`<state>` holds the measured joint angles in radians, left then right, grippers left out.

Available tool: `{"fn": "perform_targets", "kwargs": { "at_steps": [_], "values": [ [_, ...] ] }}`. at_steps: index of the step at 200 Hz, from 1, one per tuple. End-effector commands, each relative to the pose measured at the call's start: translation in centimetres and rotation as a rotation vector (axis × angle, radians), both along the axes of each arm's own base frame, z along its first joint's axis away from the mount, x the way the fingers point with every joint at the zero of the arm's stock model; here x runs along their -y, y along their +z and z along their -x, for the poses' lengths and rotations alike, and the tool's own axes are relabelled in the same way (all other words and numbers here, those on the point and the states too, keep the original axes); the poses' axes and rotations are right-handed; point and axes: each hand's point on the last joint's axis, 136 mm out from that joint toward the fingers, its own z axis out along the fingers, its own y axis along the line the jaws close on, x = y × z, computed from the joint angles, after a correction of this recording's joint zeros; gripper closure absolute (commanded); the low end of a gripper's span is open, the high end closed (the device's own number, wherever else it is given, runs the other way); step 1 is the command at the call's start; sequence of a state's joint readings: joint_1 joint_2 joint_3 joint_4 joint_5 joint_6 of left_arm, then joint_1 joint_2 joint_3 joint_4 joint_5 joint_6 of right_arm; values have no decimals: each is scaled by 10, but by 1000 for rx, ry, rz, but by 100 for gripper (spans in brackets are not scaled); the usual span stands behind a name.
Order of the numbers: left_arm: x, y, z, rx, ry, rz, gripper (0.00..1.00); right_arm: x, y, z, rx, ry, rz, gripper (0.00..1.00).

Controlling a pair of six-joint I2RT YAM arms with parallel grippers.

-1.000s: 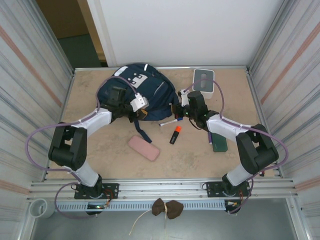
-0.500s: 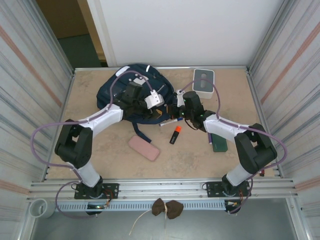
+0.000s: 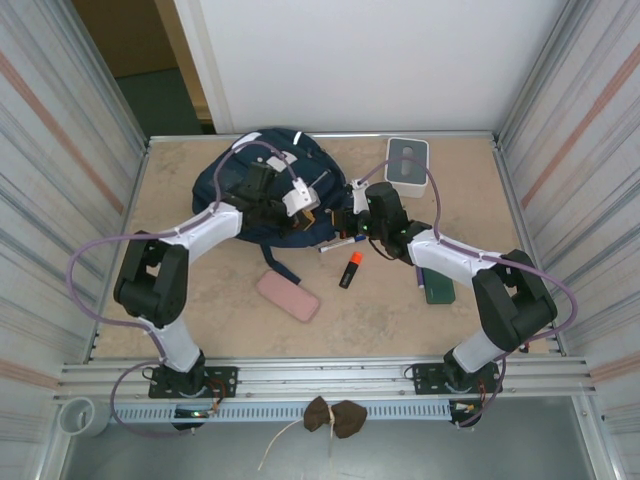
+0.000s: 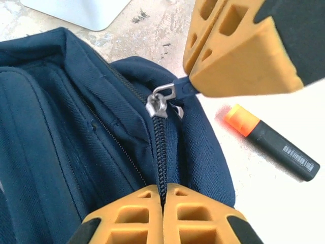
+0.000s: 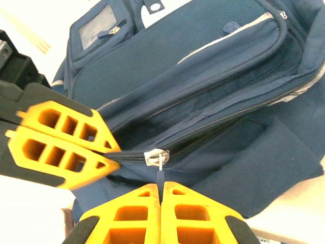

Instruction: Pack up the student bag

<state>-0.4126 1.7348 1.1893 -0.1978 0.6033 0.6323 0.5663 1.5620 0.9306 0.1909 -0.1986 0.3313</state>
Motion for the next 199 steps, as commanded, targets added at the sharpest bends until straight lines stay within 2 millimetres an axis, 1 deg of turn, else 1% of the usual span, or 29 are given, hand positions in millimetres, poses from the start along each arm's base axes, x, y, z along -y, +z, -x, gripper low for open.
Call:
{"fn": "perform_targets", "kwargs": {
  "at_steps": [1,18,34,53,74,87,99,107,124,146,154,170,185,190,199],
  "values": [
    [-20,31,3,62,13,80,100,20,5,-28,59,-88,81,100],
    [-29,37,8,90,18,111,100,24,-8,-36,42,-105,121,100],
    [-41,34,10,92,38,108,100,27,-20,-44,18,-113,135,100],
    [-64,25,3,82,106,81,100,26,-26,-49,6,-111,138,100],
    [-88,10,-7,75,197,-1,100,19,-21,-49,15,-91,109,100],
    [-97,5,-11,72,234,-37,100,11,-15,-47,26,-73,87,100],
    [-101,3,-13,71,258,-56,100,3,-10,-45,32,-54,66,100],
    [-101,3,-13,59,259,-57,98,-2,-7,-43,34,-44,54,100],
    [-94,5,-10,39,246,-56,87,-12,-3,-39,36,-27,32,100],
    [-74,9,-5,32,201,-59,65,-20,5,-33,44,-12,8,100],
    [-66,12,-4,35,185,-59,60,-22,7,-32,48,-10,4,100],
    [-51,13,-4,39,156,-58,53,-25,13,-29,59,-4,-3,100],
    [-35,14,-6,43,125,-64,50,-27,16,-27,61,-1,-10,100],
    [-31,9,-7,36,118,-74,50,-27,17,-26,62,0,-11,100],
    [-25,7,-10,35,106,-84,49,-28,19,-25,64,4,-13,100]
  ]
}}
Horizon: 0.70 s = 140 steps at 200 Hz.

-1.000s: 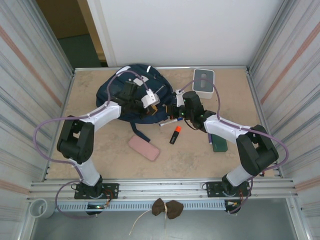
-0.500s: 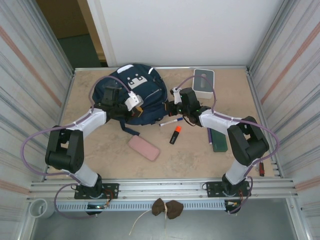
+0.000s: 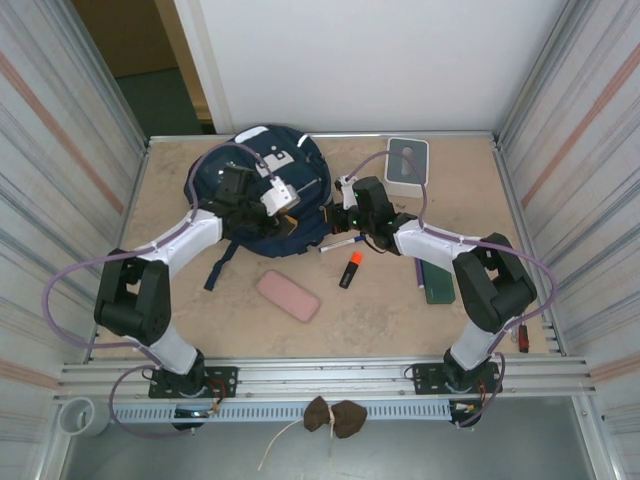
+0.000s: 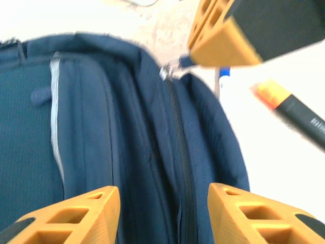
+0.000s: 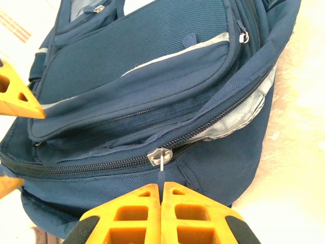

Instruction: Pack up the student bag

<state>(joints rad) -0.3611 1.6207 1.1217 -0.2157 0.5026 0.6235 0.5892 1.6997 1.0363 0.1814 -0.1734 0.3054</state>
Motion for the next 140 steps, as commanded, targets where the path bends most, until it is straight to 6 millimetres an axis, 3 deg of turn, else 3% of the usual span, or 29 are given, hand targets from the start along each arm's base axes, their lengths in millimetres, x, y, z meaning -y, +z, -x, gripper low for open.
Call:
{"fn": "perform_targets", "kwargs": {
  "at_steps": [1,64,75,90,114,140],
  "values": [
    [15,-5,-6,-16,-19,-31,49,-8,37,-5,75,-9,-64,100],
    [39,-26,-14,-93,-80,-8,52,-9,44,-3,86,-7,-83,100],
    [42,-27,-13,-102,-88,-3,59,-9,45,-4,87,-10,-84,100],
    [39,-25,-15,-96,-80,-5,76,-5,43,-5,93,-23,-67,100],
    [27,-7,-14,-63,-72,46,98,12,35,-9,106,-83,40,100],
    [11,21,-7,22,-69,134,100,35,21,-13,94,-164,168,100]
  ]
}}
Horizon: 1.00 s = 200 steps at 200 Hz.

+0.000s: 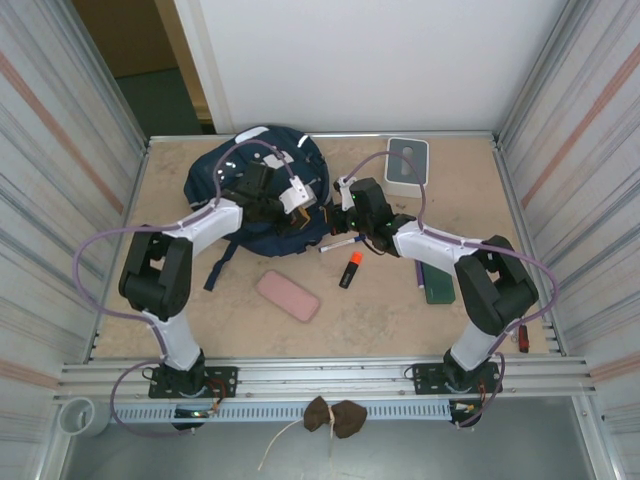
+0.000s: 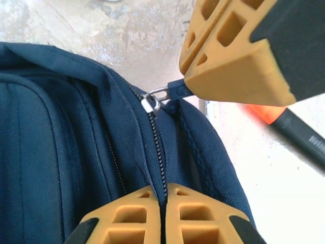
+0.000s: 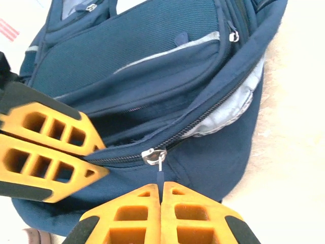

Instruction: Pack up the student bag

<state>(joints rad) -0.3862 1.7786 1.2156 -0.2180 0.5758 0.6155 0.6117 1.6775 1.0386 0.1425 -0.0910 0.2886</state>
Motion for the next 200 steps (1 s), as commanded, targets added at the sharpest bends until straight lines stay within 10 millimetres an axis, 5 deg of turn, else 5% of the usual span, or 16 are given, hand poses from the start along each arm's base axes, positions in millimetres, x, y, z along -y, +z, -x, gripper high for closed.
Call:
{"fn": "perform_targets", "kwargs": {
  "at_steps": [1,50,124,157,200],
  "values": [
    [-17,49,3,109,4,113,100,30,18,-14,71,-128,116,100],
    [-32,76,20,182,-25,216,100,46,0,-20,33,-206,215,100],
    [-76,86,27,233,25,258,100,50,-18,-41,-93,-209,149,100],
    [-87,49,24,155,92,175,100,26,-12,-40,-98,-127,47,100],
    [-71,-4,17,4,97,-5,91,-4,-4,-26,-69,-19,-57,100]
  ]
}}
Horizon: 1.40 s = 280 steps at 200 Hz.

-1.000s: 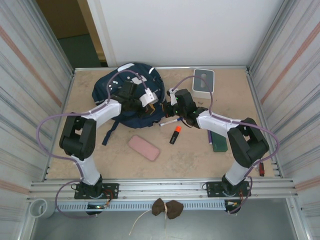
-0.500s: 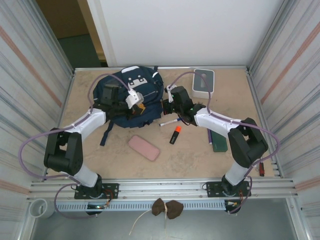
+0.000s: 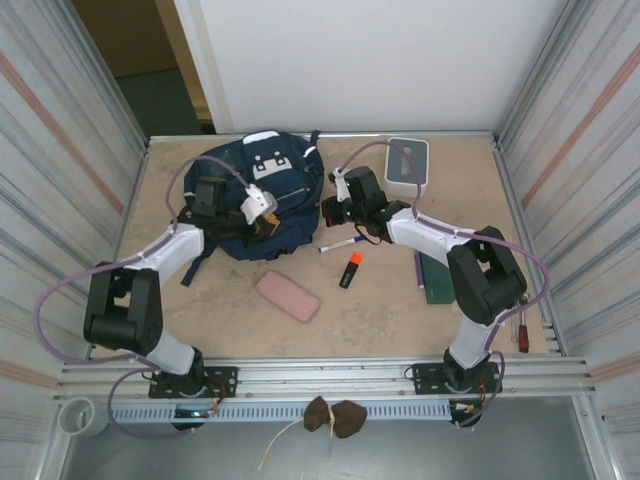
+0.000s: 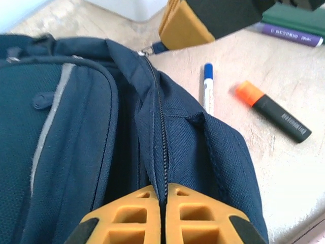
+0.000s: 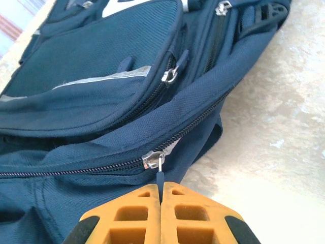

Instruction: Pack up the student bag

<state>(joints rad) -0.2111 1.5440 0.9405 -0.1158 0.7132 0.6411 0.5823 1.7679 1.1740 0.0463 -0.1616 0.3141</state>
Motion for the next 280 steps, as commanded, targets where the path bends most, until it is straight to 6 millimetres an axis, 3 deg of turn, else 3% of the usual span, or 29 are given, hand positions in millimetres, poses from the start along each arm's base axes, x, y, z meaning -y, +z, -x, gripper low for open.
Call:
{"fn": "perform_targets", "kwargs": {
  "at_steps": [1,27,48,71,108,127,140,158,176,214,280],
  "values": [
    [-5,-20,-11,-52,29,-111,90,5,-2,-7,10,-34,-36,100],
    [7,-16,-13,-60,14,-117,63,-2,-7,2,-5,1,-55,100],
    [24,-9,-13,-40,-14,-106,49,-6,-10,7,-14,11,-66,100],
    [42,-16,-13,-64,-62,-141,44,-7,-9,8,-18,11,-85,100],
    [63,-32,-19,-104,-106,-178,43,-8,-13,8,-28,12,-98,100],
    [67,-39,-20,-125,-122,-185,48,-10,-16,7,-45,19,-129,100],
    [68,-42,-21,-145,-124,-188,61,-12,-21,6,-57,23,-147,100],
    [71,-38,-19,-154,-134,-168,86,-14,-29,5,-75,24,-165,100],
    [78,-23,-14,-135,-162,-105,100,-17,-37,5,-95,31,-194,100],
    [84,4,-9,-76,-188,-12,100,-21,-47,6,-111,52,-228,94],
    [84,14,-10,-52,-182,-3,100,-23,-53,9,-115,59,-288,89]
  ]
}}
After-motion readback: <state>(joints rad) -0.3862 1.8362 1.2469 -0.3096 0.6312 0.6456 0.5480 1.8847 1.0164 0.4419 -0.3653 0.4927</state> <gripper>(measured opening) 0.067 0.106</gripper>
